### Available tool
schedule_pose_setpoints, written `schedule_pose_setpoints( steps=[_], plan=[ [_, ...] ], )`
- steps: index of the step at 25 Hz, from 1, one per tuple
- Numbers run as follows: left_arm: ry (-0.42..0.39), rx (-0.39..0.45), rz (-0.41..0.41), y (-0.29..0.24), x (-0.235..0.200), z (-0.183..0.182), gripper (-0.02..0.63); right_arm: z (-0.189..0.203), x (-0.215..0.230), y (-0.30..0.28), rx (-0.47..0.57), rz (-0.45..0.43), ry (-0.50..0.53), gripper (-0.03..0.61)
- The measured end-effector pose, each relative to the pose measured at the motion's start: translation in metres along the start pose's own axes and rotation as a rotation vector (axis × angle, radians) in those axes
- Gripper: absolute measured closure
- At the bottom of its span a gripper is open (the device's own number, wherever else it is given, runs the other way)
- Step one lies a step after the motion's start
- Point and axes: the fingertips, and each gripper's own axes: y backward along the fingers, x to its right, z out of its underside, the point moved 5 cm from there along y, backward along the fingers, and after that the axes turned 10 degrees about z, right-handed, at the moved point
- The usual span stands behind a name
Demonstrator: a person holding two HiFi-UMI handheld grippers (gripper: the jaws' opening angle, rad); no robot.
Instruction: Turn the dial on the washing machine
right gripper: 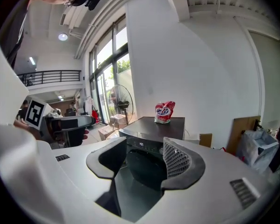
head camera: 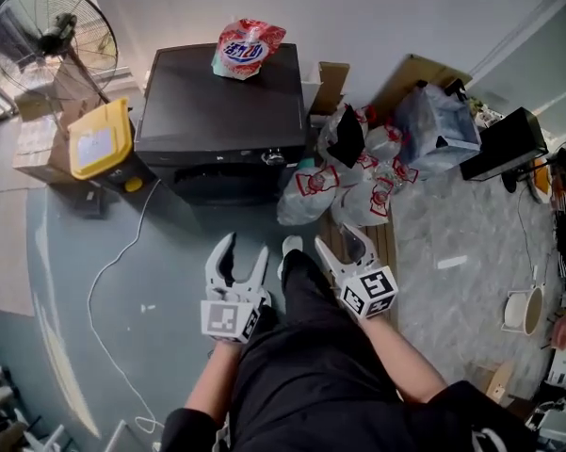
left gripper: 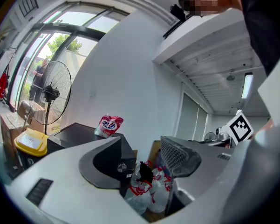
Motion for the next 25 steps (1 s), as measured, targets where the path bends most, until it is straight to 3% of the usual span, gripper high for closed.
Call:
schedule_pose_setpoints(
  steps=[6,15,25],
  plan=[
    [-0.025,0.006,-0.023,-0.039,-0.011,0.001,0.373,-0.007,0.025,-0.039,0.030,-0.035,-0.009,0.362],
    [-0.021,-0.030,-0.047,-0.115,-0.031,0.006,0.373,-0.002,0.073,-0.104,-0.011,-0.071,-0.031,0.362],
    [-0.026,-0.055,-0.074,-0.164,-0.055,0.008,0.373,0.003,0.086,-0.166,-0.047,-0.120,-0.036,0.362]
  ],
)
